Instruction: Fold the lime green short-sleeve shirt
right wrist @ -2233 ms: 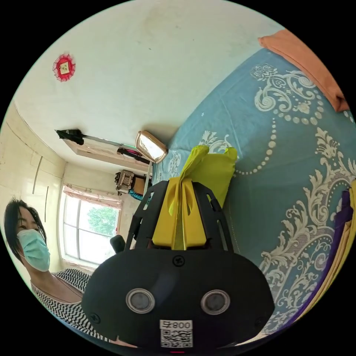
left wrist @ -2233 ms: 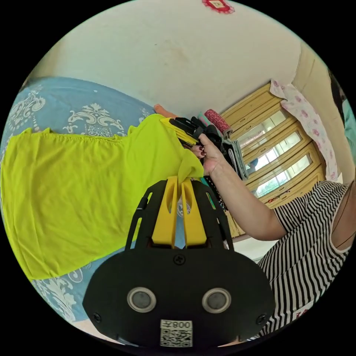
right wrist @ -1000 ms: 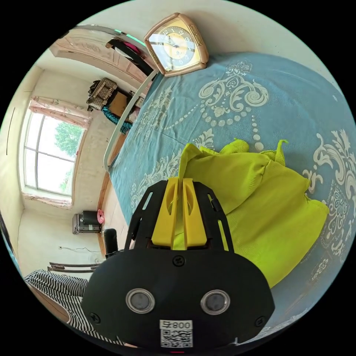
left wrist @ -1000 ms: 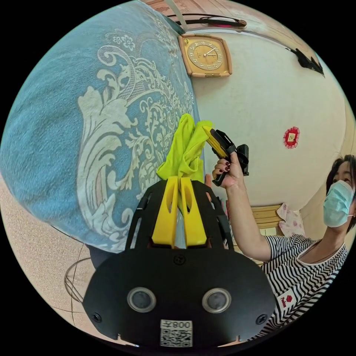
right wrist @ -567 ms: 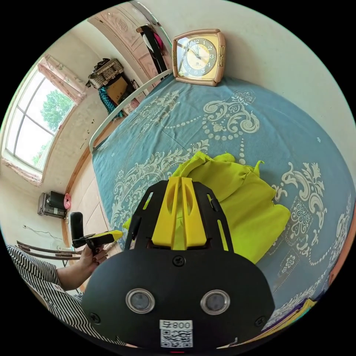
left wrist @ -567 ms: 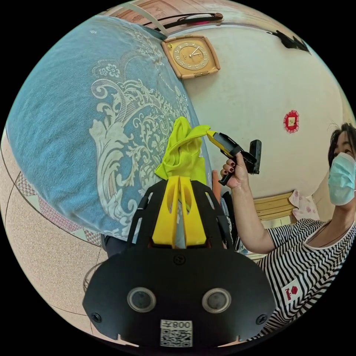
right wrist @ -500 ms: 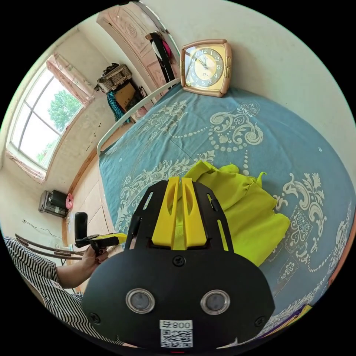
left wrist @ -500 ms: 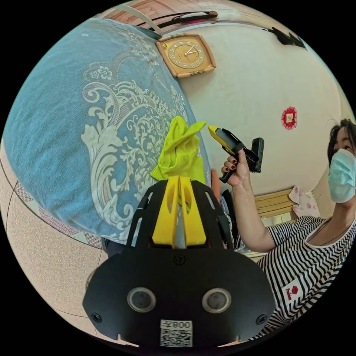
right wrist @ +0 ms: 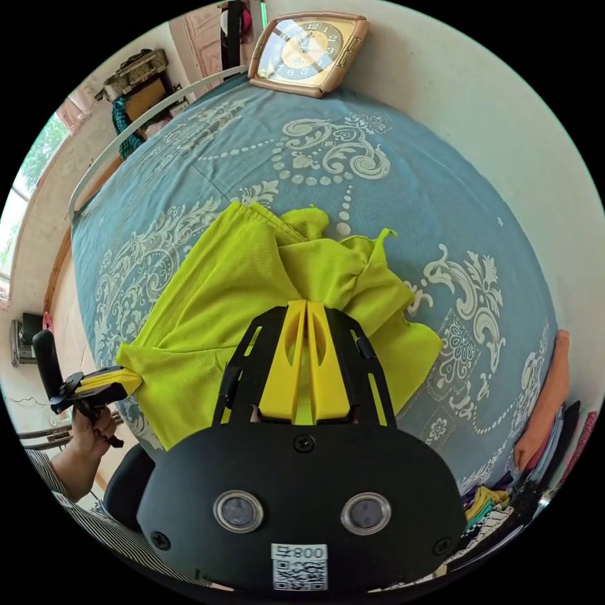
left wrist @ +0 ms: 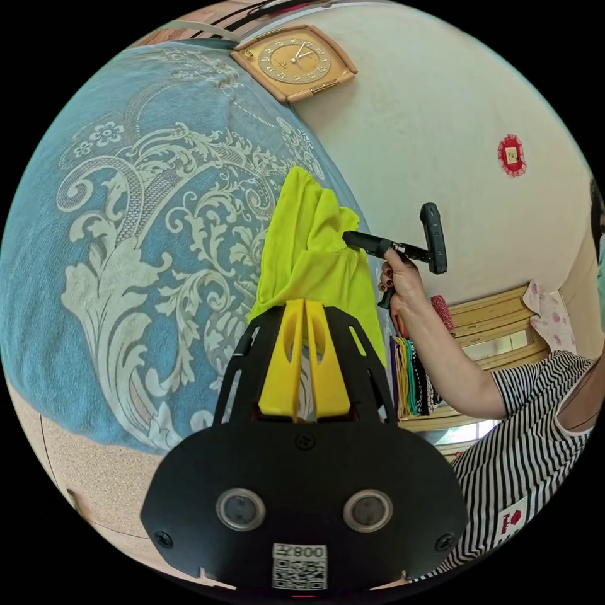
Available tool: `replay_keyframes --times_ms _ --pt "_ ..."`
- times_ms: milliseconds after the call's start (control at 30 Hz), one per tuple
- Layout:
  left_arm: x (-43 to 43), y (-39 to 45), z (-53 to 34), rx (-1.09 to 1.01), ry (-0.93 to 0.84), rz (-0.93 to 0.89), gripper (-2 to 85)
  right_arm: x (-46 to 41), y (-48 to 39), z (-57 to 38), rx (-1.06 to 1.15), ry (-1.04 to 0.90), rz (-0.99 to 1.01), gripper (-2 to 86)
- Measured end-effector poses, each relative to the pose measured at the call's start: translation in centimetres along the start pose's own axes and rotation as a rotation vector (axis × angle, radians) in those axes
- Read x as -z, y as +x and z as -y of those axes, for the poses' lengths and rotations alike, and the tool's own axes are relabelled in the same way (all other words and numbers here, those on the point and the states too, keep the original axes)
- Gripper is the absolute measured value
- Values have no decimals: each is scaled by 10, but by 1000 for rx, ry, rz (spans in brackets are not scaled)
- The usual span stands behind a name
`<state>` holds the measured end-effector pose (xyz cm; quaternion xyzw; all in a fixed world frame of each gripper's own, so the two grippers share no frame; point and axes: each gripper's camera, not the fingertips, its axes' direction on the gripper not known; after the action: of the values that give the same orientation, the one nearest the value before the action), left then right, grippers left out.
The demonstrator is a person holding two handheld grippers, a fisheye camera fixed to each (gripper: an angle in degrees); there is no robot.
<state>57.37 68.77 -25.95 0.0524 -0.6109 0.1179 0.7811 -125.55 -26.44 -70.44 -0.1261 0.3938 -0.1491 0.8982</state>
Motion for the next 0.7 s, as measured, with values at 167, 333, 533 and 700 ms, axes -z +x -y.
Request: replay_keyframes --times_ms 167,333,533,700 --pt "-6 7 -1 -2 -5 -2 2 32 -15 0 29 90 65 1" --pt "-12 14 -2 -6 -16 12 1 34 -53 22 133 136 92 1" --pt "-19 23 -2 -16 -16 26 2 -26 -53 36 145 31 66 0" --pt "-18 37 -5 -31 -2 16 3 -27 -41 1 143 72 103 1"
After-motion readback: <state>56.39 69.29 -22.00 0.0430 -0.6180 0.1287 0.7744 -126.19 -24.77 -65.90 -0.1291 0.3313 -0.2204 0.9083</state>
